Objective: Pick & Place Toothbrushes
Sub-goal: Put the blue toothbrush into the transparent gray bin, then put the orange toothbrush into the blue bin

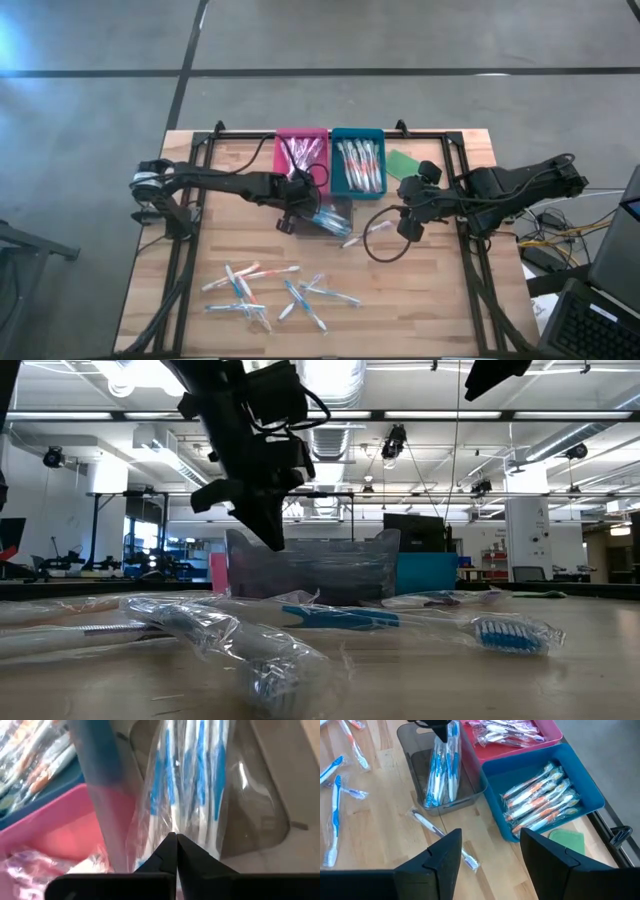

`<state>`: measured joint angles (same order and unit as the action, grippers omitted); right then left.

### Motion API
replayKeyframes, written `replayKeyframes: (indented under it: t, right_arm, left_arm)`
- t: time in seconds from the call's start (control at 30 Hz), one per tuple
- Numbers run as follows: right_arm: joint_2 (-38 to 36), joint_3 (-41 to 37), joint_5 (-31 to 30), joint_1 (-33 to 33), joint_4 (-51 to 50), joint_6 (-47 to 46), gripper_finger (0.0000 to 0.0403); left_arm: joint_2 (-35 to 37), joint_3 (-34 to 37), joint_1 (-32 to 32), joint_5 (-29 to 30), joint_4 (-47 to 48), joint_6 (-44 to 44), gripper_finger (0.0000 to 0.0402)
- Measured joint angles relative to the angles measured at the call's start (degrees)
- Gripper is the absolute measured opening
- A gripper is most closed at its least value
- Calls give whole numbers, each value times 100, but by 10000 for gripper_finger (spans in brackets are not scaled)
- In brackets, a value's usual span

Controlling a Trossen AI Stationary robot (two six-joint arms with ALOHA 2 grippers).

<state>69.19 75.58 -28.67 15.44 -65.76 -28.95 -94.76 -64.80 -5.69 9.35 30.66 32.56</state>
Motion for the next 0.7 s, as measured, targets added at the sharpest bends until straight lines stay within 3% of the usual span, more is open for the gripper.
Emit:
replayKeyframes:
  t: [0.13,0.3,0.7]
  right_arm:
    - [0,1,0,0,0,2,200]
    - [-1,-1,0,0,1,1,207]
    - [-2,-36,2,0,22,0,192]
  left_arm:
    - [0,45,-2,-308,-65,6,14]
    - [142,-87,26,216,133,0,17]
    - [1493,-317,226,211,380,-593,21]
